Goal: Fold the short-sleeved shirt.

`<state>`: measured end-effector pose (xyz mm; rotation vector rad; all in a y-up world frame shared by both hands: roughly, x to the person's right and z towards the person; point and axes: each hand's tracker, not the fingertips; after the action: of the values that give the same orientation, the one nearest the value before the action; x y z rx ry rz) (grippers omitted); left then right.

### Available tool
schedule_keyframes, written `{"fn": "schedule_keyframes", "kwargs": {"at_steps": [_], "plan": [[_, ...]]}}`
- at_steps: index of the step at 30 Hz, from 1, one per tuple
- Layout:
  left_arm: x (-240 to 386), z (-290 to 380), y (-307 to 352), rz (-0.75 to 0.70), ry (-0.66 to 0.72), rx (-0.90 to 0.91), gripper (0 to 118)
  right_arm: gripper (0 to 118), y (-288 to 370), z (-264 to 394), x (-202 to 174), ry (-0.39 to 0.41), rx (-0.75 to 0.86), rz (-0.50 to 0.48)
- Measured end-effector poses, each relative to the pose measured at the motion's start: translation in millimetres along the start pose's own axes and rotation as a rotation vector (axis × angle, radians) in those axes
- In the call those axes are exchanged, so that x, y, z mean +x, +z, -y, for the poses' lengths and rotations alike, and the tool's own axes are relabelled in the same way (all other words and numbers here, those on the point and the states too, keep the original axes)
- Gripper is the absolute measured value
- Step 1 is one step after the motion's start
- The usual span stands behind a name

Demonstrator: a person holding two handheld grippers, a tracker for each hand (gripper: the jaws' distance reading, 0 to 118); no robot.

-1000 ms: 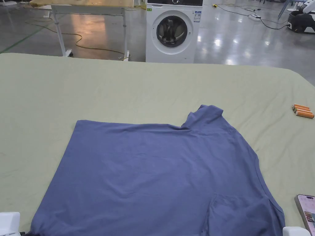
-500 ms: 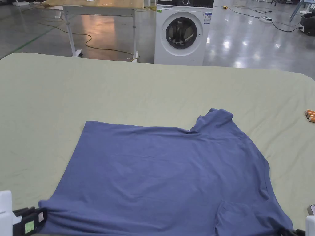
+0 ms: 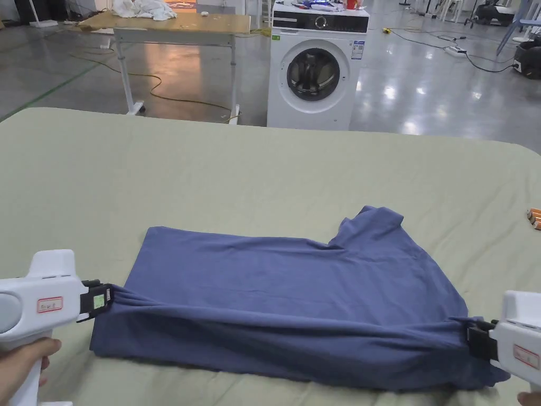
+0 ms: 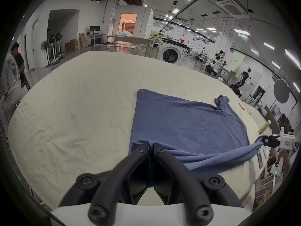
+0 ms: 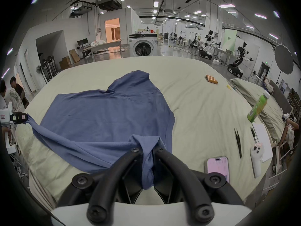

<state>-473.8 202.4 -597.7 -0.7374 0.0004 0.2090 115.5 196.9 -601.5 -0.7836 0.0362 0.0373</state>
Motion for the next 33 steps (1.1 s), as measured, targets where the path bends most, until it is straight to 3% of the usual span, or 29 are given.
{"fn": "schedule_keyframes", "kwargs": {"at_steps": [15,18,20,21,24,33], "plan": [[1,-3,-83,-0.063,0.012,-0.164,3,9,-107,-12,-4,0.010,-0.132,0.041],[2,-5,-87,-0.064,0.007,-0.175,5,13,-110,-11,-5,0.012,-0.124,0.053],[4,-7,-85,-0.071,0.002,-0.174,15,25,-103,-11,-9,0.020,-0.114,0.053],[6,-8,-80,-0.068,-0.001,-0.158,26,39,-98,-12,-10,0.024,-0.100,0.063],[13,-9,-62,-0.070,-0.023,-0.074,52,58,-75,-13,-17,0.030,0.022,0.063],[53,14,14,-0.045,-0.137,0.269,49,54,-1,-1,-64,0.029,0.397,0.088]]}}
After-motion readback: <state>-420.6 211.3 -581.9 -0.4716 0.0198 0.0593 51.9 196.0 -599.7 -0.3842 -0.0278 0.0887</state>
